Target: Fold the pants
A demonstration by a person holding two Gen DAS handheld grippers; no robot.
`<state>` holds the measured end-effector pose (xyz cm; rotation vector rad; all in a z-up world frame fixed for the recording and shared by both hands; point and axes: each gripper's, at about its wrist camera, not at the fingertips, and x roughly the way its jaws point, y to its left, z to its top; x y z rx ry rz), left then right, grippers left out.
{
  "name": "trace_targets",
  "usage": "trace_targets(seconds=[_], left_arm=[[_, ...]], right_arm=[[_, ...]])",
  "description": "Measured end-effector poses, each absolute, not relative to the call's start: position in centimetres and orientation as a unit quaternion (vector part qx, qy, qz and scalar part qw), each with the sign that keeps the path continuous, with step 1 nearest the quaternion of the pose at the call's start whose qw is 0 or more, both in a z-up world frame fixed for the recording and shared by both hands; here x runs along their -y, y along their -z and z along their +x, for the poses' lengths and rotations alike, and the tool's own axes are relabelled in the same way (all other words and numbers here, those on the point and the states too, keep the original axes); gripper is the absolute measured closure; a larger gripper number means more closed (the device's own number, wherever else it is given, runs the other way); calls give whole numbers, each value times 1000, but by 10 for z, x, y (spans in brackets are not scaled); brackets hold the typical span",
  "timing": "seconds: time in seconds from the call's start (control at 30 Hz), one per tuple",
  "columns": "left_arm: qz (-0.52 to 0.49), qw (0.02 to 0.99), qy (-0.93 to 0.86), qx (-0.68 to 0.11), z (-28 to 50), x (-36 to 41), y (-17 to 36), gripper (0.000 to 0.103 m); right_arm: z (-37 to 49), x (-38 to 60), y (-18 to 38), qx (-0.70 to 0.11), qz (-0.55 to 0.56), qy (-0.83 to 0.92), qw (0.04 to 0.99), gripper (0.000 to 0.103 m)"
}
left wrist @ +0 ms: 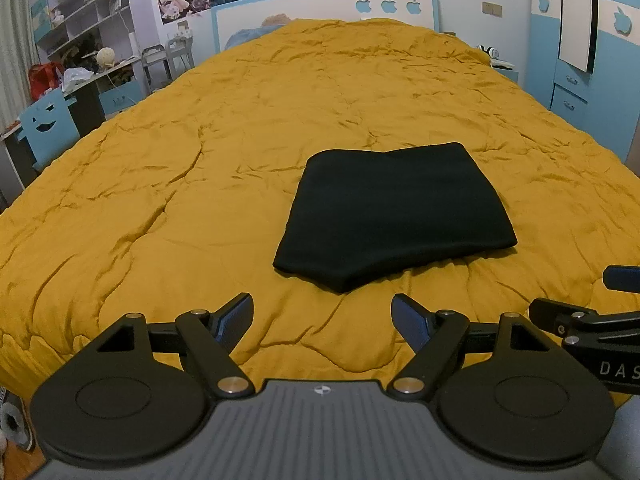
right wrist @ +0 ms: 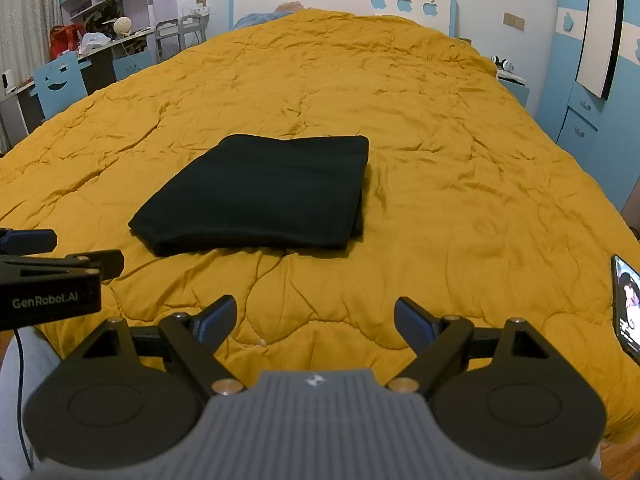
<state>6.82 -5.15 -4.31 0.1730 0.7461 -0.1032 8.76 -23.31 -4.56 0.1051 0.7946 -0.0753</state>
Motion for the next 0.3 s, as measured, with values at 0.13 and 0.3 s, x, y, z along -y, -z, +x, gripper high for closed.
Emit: trace_targets(seconds=[0.13, 0.3], left_arm=[[84, 926, 51, -365, 69, 52, 44, 11], [83, 926, 52, -363, 70, 52, 44, 11]], right_arm=[[88, 233, 46, -386, 52, 36, 920, 21], [89, 234, 46, -388, 55, 36, 919, 21]])
